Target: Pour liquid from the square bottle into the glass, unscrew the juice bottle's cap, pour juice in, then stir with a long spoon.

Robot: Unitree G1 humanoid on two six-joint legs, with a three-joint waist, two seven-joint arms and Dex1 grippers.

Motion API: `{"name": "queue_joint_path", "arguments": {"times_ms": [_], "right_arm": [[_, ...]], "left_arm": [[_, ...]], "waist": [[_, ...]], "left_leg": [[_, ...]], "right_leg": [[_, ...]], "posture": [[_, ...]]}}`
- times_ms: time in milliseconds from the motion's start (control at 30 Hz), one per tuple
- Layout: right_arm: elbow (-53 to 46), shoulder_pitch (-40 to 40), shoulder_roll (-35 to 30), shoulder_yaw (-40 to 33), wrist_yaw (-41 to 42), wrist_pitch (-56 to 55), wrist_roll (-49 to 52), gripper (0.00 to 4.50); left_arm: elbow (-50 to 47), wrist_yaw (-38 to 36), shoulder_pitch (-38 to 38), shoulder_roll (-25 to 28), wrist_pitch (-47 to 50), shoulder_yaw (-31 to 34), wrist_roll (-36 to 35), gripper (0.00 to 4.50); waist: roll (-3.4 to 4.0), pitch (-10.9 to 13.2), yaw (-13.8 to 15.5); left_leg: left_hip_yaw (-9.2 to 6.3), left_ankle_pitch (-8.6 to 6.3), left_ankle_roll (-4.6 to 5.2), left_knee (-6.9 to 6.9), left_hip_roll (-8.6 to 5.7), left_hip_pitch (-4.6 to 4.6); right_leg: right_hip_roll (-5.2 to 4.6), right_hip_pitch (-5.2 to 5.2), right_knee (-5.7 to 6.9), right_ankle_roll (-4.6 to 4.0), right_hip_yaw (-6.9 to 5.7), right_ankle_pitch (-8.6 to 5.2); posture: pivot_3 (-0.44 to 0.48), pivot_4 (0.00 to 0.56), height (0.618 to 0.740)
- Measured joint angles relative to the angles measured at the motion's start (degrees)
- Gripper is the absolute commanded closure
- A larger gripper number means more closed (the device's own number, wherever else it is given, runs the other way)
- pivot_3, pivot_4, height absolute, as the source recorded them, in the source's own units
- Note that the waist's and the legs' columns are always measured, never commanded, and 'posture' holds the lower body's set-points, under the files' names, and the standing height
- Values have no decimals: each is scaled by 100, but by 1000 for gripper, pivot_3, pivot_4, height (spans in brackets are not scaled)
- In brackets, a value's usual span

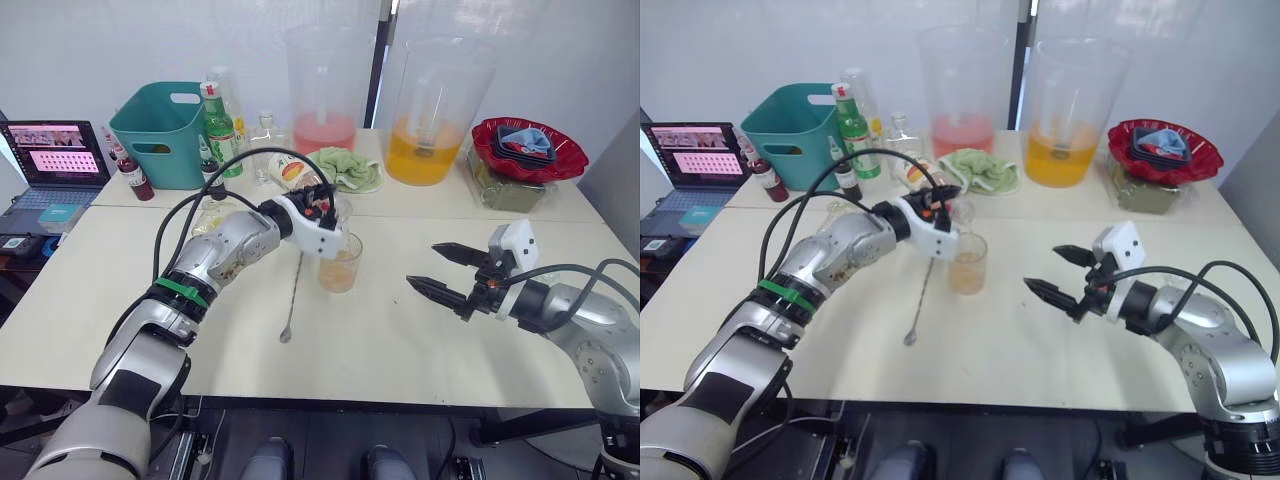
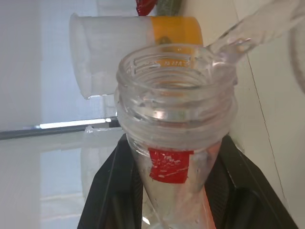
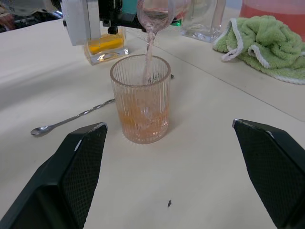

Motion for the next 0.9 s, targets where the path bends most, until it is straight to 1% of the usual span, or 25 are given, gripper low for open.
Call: {"name": "queue_joint_path", "arguments": {"times_ms": [167,233,333,400,467,533,600,700,733,767,800,900], "right_arm": [[147,-131,0,86,40,0,-67,45],[203,-219,0,134,89,-1,-76,45],[328,-358,0,226,175,-3,-135,45],[446,-465,0,256,264,-4,-168,45],[503,-518,0,281,307,-4,-173,45],[663,-701,0,408,421,-4,-194,45],[765,-859,3,505,552,-14,-216,45],[879,-947,2,562,823,-88,-210,45],[896,-953,3,580,877,-88,-207,45],[942,-1016,23,657,995,-88,-189,45],[949,-1026,30,659,1014,-88,-183,45],[1051,-1241,36,723,1226,-79,-161,45]], "left_arm": [[-488,-747,62,-206,683,517,-949,3180],[-671,-914,76,-252,930,618,-1209,3180],[-995,-1173,143,-345,1501,939,-1682,3180],[-1270,-1295,207,-403,1946,1213,-2001,3180],[-1418,-1339,243,-452,2214,1352,-2203,3180],[-1834,-1423,355,-697,2995,1774,-2795,3180],[-2265,-1494,419,-815,3668,2069,-3262,3180],[-2871,-1516,546,-828,4586,2435,-3770,3180],[-2964,-1515,572,-822,4740,2478,-3844,3180],[-3276,-1505,702,-810,5160,2631,-4037,3180],[-3326,-1505,728,-810,5234,2656,-4070,3180],[-3983,-1504,1103,-694,6422,3070,-4608,3180]], "waist": [[0,0,-15],[0,0,-21],[0,0,-43],[0,0,-59],[0,0,-62],[0,0,-79],[0,0,-94],[0,0,-120],[0,0,-119],[0,0,-123],[1,0,-127],[1,0,-148]], "left_leg": [[0,0,0,1,0,0],[-1,0,0,1,0,1],[-3,0,0,1,0,1],[-3,0,0,1,0,1],[-5,0,0,1,0,1],[-6,0,0,3,1,0],[-7,0,0,3,1,1],[-9,0,0,3,2,4],[-9,0,0,3,2,4],[-9,0,0,3,2,5],[-9,0,0,3,2,6],[-17,0,0,3,5,9]], "right_leg": [[0,0,1,0,0,0],[0,0,1,0,0,0],[0,0,2,0,0,0],[0,0,2,0,0,0],[0,0,4,0,-1,0],[0,0,5,0,-1,0],[0,-1,4,0,-1,0],[2,0,6,0,0,0],[2,0,6,0,-1,0],[2,0,6,0,1,0],[2,0,7,0,3,0],[4,-1,9,0,4,0]], "posture": [[0,150,740],[0,150,740],[0,150,740],[0,150,740],[0,150,740],[0,150,740],[0,150,740],[0,150,740],[0,150,740],[0,150,740],[0,150,740],[0,150,740]]}}
